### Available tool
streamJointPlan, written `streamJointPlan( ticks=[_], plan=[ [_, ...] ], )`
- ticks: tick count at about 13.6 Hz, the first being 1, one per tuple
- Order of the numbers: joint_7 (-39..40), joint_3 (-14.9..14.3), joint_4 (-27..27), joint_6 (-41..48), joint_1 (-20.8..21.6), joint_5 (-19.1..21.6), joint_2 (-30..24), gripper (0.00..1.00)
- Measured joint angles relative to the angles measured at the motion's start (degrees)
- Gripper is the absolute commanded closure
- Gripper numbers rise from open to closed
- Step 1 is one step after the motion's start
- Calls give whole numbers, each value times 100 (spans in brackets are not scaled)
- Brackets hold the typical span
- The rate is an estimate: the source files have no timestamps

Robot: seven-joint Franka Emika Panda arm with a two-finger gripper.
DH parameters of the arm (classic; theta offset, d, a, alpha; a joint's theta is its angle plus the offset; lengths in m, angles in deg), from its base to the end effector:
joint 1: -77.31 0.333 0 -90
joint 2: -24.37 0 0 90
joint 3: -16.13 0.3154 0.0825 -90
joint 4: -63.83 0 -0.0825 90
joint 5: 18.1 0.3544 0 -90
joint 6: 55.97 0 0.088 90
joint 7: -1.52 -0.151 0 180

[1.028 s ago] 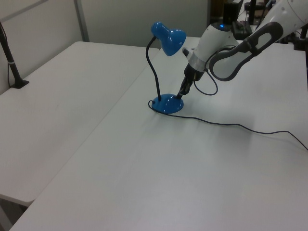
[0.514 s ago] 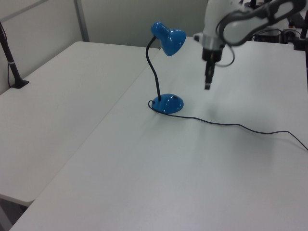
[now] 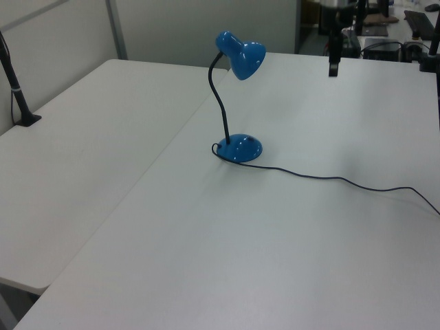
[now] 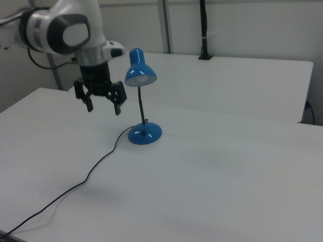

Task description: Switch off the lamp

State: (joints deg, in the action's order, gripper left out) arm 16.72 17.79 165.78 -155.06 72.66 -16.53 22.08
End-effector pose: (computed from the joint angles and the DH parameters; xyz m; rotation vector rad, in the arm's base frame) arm 0.5191 -0.0232 0.5215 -3.0975 -0.3243 0.0089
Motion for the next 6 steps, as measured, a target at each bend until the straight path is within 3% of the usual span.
streamJointPlan(
  ticks=[6],
  plan=[
    [-361,-44,-264,38,-57,77,-267,0]
  ],
)
